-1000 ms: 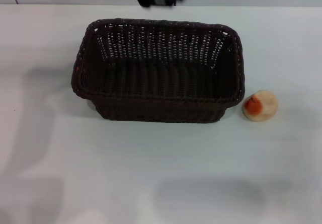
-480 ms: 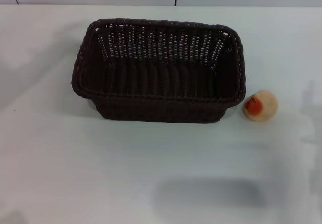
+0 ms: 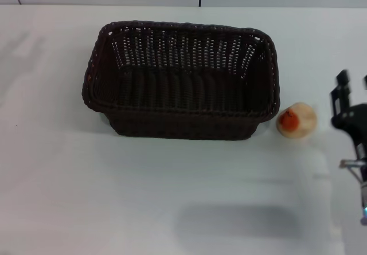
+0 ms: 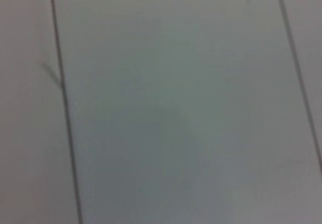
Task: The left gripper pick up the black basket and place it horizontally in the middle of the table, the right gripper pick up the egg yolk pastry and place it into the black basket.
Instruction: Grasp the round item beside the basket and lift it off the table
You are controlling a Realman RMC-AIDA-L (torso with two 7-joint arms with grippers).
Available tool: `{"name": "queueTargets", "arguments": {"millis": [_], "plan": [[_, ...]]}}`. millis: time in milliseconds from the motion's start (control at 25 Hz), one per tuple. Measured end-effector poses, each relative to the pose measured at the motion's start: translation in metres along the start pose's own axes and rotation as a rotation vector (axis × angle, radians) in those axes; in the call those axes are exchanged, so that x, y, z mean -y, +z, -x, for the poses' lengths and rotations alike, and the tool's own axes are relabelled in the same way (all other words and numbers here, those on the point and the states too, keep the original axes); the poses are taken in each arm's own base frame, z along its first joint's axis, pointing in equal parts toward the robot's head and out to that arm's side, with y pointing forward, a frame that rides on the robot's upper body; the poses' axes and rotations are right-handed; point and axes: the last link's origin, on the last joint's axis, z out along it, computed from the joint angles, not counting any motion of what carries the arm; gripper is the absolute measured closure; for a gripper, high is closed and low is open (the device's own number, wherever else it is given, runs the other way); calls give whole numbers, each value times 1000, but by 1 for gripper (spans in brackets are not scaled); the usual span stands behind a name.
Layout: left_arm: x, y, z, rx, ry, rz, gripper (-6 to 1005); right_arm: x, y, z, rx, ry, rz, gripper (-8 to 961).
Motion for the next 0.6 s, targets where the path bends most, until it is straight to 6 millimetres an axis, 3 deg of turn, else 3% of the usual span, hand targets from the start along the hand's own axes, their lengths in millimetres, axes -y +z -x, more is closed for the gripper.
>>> {"name": "queueTargets", "arguments": {"millis": [360, 600], "plan": [[-3, -12, -5, -11, 7, 21, 528, -9, -9, -27, -183, -5, 67, 481], [-3, -16, -7, -20, 6, 27, 529, -8, -10, -35, -233, -9, 70, 481]]}}
